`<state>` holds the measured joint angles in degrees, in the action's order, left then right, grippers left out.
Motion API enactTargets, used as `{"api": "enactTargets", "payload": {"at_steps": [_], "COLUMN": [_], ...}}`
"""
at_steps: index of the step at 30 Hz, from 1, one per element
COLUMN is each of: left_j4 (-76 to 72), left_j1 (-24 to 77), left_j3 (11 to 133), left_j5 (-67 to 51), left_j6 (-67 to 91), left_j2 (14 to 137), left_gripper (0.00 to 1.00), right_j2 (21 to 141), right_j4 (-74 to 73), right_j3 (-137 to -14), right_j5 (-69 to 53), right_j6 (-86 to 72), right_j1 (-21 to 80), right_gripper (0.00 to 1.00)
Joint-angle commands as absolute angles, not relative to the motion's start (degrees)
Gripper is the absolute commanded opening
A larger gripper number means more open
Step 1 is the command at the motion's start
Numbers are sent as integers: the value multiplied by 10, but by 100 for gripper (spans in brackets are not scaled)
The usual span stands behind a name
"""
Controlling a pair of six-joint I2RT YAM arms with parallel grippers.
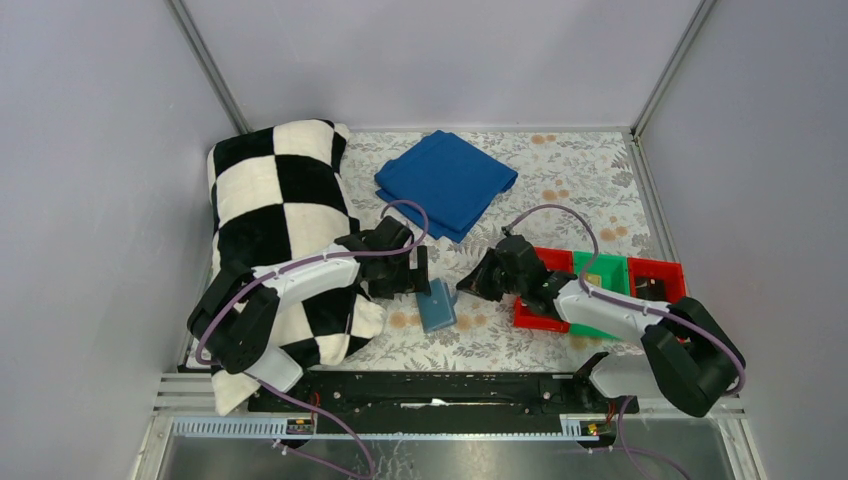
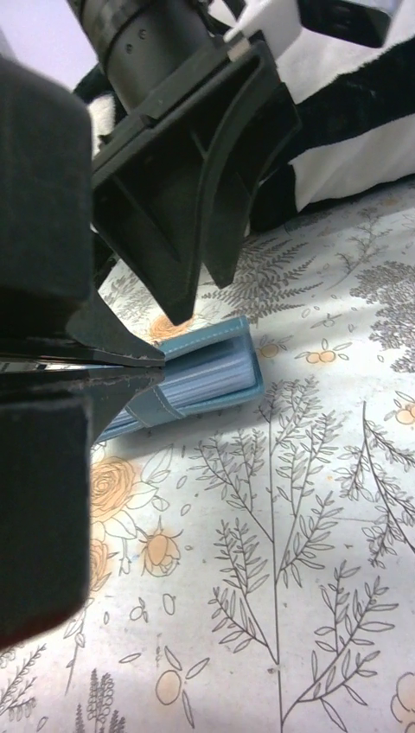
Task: Take the credit cards out of the card holder
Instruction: Open the card holder at the center of the board.
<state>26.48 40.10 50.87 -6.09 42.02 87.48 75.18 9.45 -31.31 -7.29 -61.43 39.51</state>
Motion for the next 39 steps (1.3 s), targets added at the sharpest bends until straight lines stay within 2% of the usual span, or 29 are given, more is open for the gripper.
{"api": "enactTargets", "payload": {"at_steps": [1,15,39], "left_j4": [270,367,375], "left_j1": [403,401,389], "left_j3": [538,619,628], "left_j5": [-61,33,42], "left_j6": [396,346,357], "left_j2": [866,801,799], "left_gripper": [99,99,99], "right_j2": [710,687,660], "right_j4": [53,64,48], "right_j3": [-321,-367,-371], "right_j5": [-100,-160,-154], "right_j6": [-570,-575,-575], "right_j1": [392,392,392], "right_gripper": [0,0,0]}}
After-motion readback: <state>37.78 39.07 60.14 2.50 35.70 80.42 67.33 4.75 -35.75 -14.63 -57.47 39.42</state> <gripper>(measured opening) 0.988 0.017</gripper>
